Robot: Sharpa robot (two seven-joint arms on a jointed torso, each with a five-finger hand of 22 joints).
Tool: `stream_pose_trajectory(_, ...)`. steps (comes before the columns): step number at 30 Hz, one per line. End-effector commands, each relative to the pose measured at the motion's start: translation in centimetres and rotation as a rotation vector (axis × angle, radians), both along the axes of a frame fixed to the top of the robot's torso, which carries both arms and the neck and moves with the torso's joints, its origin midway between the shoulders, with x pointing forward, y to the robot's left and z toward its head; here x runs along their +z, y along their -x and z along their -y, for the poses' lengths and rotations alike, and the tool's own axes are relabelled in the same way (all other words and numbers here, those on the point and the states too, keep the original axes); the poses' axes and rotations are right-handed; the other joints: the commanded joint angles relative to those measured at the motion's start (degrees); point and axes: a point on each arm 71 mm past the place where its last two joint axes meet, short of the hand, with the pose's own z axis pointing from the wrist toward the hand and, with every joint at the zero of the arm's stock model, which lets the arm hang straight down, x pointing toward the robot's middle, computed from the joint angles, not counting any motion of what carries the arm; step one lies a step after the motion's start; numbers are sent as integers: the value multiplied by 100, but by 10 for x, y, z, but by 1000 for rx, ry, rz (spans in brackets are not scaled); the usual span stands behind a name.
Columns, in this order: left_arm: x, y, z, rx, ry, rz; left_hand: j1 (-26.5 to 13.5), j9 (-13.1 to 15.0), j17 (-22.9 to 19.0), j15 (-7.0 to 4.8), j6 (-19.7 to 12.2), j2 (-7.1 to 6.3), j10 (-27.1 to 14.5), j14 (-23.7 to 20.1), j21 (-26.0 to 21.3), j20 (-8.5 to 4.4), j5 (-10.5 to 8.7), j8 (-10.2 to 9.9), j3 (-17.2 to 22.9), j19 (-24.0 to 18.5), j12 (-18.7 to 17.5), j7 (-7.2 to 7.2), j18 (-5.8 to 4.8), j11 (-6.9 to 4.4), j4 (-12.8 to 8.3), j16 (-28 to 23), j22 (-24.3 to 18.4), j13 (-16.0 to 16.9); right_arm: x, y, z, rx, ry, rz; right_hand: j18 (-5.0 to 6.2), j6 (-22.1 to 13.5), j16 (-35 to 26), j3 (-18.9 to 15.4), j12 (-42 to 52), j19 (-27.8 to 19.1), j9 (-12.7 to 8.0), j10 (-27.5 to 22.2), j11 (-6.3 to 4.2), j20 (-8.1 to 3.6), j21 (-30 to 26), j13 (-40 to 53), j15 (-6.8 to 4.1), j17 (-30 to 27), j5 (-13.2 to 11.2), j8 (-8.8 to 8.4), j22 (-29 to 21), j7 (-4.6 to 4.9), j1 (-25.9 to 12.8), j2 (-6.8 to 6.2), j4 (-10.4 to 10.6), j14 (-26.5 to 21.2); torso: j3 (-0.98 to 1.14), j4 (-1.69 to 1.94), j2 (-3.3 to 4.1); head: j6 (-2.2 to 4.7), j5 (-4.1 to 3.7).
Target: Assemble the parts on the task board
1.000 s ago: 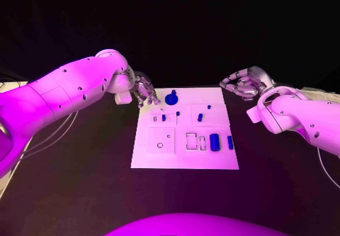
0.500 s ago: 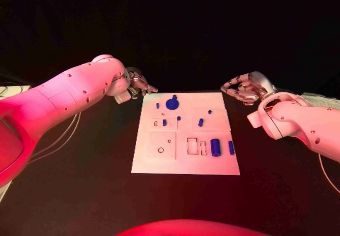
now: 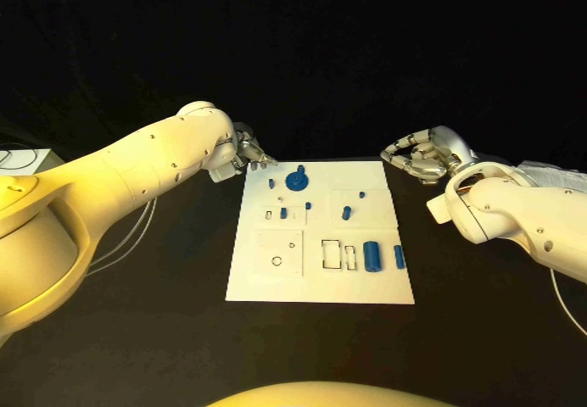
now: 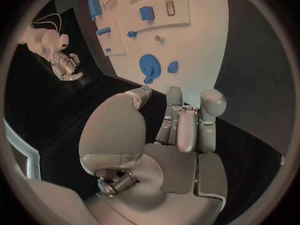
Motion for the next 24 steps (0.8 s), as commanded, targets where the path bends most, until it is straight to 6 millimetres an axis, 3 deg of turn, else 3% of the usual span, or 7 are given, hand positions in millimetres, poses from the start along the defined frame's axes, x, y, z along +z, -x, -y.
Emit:
stream_pose_trajectory(1, -5, 0, 0, -4, -77, -54, -32, -9, 261, 4, 46, 36, 50, 147, 38, 0, -8, 32, -32, 46, 42, -6, -99, 4, 3, 38, 31, 34, 1, 1, -1, 8, -3, 10, 26, -41, -30, -18, -3, -19, 9, 303, 32, 2, -20, 1099, 42, 1289, 28, 30, 5, 10, 15, 44, -18, 533, -12, -17, 33, 24, 27)
stream_pose_trajectory(12, -10, -1, 0, 10, -92, -100, -78, -61, 356, 5, 35, 82, 210, 179, 175, 9, -6, 34, -14, 86, 264, -9, -125, 0, -4, 110, 196, 296, 1, 2, -2, 10, -3, 11, 26, -42, -30, -18, -4, -19, 10, 303, 33, 3, -21, 1099, 42, 1289, 39, 32, 5, 10, 18, 44, -17, 532, -27, -25, 48, 15, 22)
stream_pose_trajectory(24, -16, 0, 8, -2, -94, -146, -142, -82, 394, 1, 64, 87, 239, 195, 240, 9, -8, 53, -22, 106, 322, -16, -136, -5, 5, 141, 272, 344, 1, 2, -3, 13, -3, 11, 26, -42, -30, -18, -4, -19, 10, 303, 33, 3, -21, 1099, 42, 1289, 39, 32, 5, 10, 18, 44, -17, 532, -31, -35, 54, 17, 29)
